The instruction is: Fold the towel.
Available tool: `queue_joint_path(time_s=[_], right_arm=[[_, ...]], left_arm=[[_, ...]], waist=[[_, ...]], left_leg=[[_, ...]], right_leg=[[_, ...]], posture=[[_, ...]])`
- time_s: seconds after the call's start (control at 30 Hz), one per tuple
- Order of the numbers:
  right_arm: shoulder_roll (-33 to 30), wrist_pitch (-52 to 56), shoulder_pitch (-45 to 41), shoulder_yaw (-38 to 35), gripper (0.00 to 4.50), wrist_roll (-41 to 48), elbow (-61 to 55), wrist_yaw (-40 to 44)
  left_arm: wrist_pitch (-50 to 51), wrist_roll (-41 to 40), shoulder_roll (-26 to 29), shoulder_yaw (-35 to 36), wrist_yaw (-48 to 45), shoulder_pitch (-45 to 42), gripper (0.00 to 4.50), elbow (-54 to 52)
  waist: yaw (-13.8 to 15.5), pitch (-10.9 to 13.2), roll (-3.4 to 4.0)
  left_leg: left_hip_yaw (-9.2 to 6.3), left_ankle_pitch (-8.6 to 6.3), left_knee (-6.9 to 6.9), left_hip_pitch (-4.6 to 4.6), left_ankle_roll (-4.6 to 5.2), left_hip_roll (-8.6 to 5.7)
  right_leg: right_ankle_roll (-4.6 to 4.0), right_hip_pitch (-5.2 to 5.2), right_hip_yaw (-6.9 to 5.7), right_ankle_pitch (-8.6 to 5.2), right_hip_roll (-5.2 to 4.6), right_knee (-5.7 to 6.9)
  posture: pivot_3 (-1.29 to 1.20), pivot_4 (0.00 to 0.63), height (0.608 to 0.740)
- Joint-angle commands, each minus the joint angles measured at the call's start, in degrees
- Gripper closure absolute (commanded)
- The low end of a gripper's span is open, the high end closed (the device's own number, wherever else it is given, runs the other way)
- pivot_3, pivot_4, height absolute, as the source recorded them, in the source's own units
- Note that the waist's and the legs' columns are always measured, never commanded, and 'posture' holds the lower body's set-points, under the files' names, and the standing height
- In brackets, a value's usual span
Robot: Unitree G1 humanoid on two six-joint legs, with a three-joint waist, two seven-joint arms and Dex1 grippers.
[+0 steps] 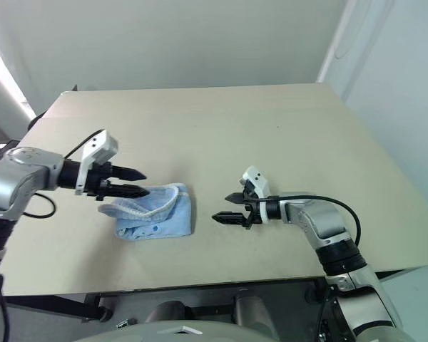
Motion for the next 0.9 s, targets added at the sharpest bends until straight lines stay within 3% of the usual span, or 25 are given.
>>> queue_joint_path(time_s=[0.03,0.27,0.5,0.7,0.9], right_arm=[[0.04,-0.34,-0.32,-0.68,0.00,0.55,-1.80,0.30],[-0.06,-0.43,0.09,-0.47,0.00,0.52,-2.15,0.60],[0.57,-1.28,-1.51,0.22,0.00,-0.45,-0.43,0.78],[0.85,-1.75,-2.50,-0.10,0.00,-1.04,0.89,0.63],[1.06,-2.29,-1.98,-0.36,0.00,-1.95,0.96,-0.13]], left_arm=[[-7.57,0.92,3.15,5.87,-2.14,3.59,1.64,1.29],[-17.21,0.93,7.90,14.45,-6.06,12.85,1.64,1.53],[-24.36,4.95,6.77,12.58,-5.47,18.67,1.64,1.09],[-21.40,4.40,3.55,10.94,-4.05,16.91,1.64,1.48],[-21.38,4.35,3.53,10.10,-6.62,16.09,3.67,2.69]], waist=[[0.13,0.00,0.00],[0.38,-0.01,-0.01],[0.28,-0.01,-0.02],[0.35,-0.03,-0.04],[0.21,-0.03,-0.04]], left_leg=[[-0.01,0.00,0.00,-0.01,0.00,0.02],[0.01,0.00,0.02,-0.02,0.00,-0.01],[0.04,0.00,0.02,0.04,0.00,-0.01],[0.06,0.00,0.03,0.10,0.00,-0.02],[0.06,0.00,0.03,0.14,0.00,-0.01]], right_leg=[[-0.01,-0.01,-0.01,-0.01,0.01,0.01],[-0.16,0.00,-0.04,-0.09,-0.12,0.01],[-0.13,0.04,-0.04,-0.07,-0.16,0.04],[0.00,0.06,-0.03,0.01,-0.15,0.14],[0.02,0.04,-0.03,0.02,-0.12,0.24]], posture=[[0.00,0.000,0.740],[0.00,0.000,0.740],[0.00,0.000,0.740],[0.00,0.000,0.740],[0.00,0.000,0.740]])
